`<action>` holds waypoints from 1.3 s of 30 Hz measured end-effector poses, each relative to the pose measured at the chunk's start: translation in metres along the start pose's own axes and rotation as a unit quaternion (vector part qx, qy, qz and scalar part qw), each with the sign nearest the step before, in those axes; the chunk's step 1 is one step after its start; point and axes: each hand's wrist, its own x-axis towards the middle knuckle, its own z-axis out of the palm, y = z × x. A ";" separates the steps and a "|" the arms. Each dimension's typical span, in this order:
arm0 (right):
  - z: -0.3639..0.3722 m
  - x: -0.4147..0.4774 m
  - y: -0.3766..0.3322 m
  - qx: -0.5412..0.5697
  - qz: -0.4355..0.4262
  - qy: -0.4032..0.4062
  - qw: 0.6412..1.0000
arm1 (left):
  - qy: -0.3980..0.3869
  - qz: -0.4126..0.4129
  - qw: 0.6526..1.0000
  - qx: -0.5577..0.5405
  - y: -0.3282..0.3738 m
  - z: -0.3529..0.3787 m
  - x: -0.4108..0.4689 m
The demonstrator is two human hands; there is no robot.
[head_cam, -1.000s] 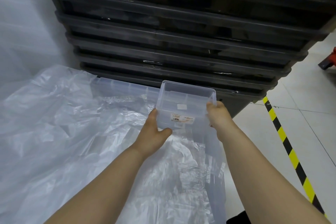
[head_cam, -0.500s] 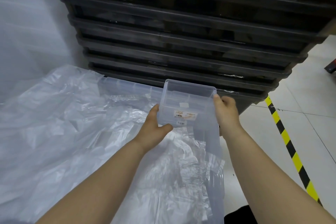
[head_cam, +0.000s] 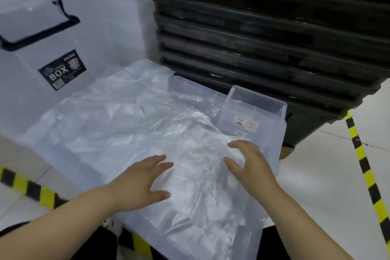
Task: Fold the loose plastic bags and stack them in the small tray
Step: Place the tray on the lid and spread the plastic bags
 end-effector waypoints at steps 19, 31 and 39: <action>0.048 -0.079 -0.012 -0.246 -0.020 -0.273 0.930 | -0.057 -0.047 0.976 0.206 0.007 0.022 -0.012; 0.024 -0.057 0.003 -0.256 -0.021 -0.276 0.926 | -0.010 -0.052 0.981 0.184 0.026 0.030 0.008; 0.020 -0.045 0.007 -0.236 -0.061 -0.201 0.949 | 0.065 -0.017 0.989 0.130 0.032 0.023 0.016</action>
